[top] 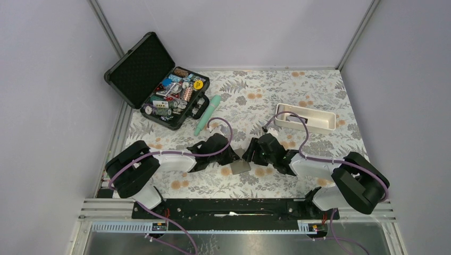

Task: Put the credit cards into the card holder
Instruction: Close the card holder at the center of the board.

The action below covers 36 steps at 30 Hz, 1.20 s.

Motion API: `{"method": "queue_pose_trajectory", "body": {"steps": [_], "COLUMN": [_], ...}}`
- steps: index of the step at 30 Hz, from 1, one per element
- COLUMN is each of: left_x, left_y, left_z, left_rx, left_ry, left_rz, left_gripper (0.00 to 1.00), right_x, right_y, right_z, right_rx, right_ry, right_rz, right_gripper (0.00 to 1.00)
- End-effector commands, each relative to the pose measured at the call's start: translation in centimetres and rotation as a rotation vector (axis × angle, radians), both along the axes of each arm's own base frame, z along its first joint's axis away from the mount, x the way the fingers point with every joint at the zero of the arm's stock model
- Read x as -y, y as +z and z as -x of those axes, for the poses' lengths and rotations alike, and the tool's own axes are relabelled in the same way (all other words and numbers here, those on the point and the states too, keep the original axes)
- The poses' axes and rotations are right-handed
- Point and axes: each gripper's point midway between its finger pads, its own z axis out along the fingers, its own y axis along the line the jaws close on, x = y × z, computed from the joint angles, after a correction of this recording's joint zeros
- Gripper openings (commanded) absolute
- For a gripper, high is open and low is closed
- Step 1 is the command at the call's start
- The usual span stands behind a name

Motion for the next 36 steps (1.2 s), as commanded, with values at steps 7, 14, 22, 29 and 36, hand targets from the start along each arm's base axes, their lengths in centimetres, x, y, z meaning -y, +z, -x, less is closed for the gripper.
{"method": "queue_pose_trajectory", "body": {"steps": [7, 14, 22, 29, 36], "left_x": [-0.6, -0.8, -0.8, -1.0, -1.2], "left_y": [0.3, 0.1, -0.3, -0.9, -1.5], "left_z": [-1.0, -1.0, -1.0, -0.8, -0.6], "left_rx": [0.036, 0.032, 0.021, 0.000, -0.020], "left_ry": [0.017, 0.022, 0.021, 0.017, 0.000], "left_rz": [-0.050, -0.069, -0.087, -0.112, -0.164], "left_gripper": [0.00, 0.00, 0.00, 0.00, 0.00], "right_x": [0.2, 0.2, 0.9, 0.6, 0.4], "right_y": [-2.6, -3.3, -4.0, -4.1, -4.4], "right_z": [1.9, 2.5, 3.2, 3.4, 3.5], "right_rx": [-0.097, -0.128, -0.154, -0.154, -0.153], "right_ry": [0.069, 0.089, 0.091, 0.113, 0.135], "right_rz": [0.040, 0.043, 0.070, 0.064, 0.089], "right_gripper": [0.55, 0.53, 0.48, 0.47, 0.47]}}
